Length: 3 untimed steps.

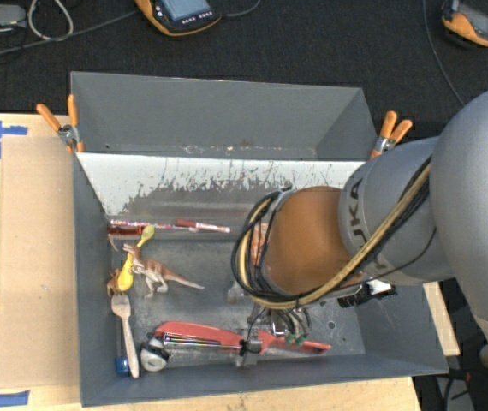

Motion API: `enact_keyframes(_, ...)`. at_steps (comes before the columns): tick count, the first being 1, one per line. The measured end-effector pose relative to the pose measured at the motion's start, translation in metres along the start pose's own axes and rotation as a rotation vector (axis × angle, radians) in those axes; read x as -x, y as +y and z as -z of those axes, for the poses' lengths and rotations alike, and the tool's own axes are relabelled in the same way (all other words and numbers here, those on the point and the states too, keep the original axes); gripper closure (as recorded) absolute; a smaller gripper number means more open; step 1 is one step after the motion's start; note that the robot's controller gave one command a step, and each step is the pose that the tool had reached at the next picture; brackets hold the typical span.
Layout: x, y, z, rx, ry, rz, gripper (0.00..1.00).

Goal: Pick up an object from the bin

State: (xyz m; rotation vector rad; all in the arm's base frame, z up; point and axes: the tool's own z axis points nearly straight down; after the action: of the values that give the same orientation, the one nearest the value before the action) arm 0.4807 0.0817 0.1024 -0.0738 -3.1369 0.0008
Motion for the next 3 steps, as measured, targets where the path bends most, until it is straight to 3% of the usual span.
enact_keyframes(1, 0.014, 0.014, 0.057, 0.000, 0.000, -0.032, 0.00)
enact_keyframes(2, -0.007, 0.065, -0.002, 0.002, 0.004, 0.008, 0.00)
enact_keyframes(3, -0.010, 0.048, -0.013, 0.001, -0.011, 0.008, 1.00)
